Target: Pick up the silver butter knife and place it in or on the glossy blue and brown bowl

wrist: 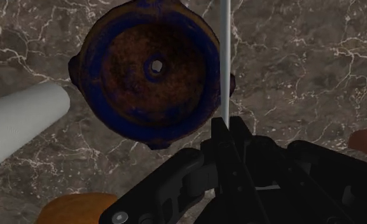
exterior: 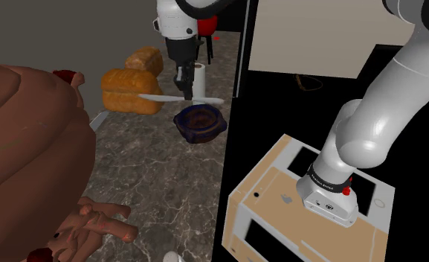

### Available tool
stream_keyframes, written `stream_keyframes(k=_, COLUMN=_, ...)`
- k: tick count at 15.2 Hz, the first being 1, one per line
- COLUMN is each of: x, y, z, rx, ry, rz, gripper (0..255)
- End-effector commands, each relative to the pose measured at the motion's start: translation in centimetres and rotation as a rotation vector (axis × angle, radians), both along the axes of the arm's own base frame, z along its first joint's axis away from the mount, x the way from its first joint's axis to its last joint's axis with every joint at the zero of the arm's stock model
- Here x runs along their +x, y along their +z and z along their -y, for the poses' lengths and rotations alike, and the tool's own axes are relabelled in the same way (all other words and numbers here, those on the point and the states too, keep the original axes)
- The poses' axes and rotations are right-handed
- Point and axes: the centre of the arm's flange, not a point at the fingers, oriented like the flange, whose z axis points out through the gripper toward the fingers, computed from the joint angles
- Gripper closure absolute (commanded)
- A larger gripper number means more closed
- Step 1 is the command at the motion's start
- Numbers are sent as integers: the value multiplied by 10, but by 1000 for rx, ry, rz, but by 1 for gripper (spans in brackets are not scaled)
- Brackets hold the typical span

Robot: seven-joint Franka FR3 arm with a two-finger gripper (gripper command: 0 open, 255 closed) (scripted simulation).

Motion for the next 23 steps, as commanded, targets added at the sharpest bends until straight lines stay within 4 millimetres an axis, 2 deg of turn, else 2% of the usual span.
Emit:
stream_keyframes(k=1, x=-3, y=3, z=27, rx=1, ry=1, rz=0, gripper=255)
stream_keyframes(k=4, x=-7, y=9, z=70, rx=1, ry=1, rz=0, gripper=255)
stream_keyframes(k=21, x=-7, y=-81, z=70, rx=1, ry=1, rz=0, gripper=255)
stream_keyframes(k=23, x=-7, y=-84, z=70, rx=1, ry=1, rz=0, gripper=255)
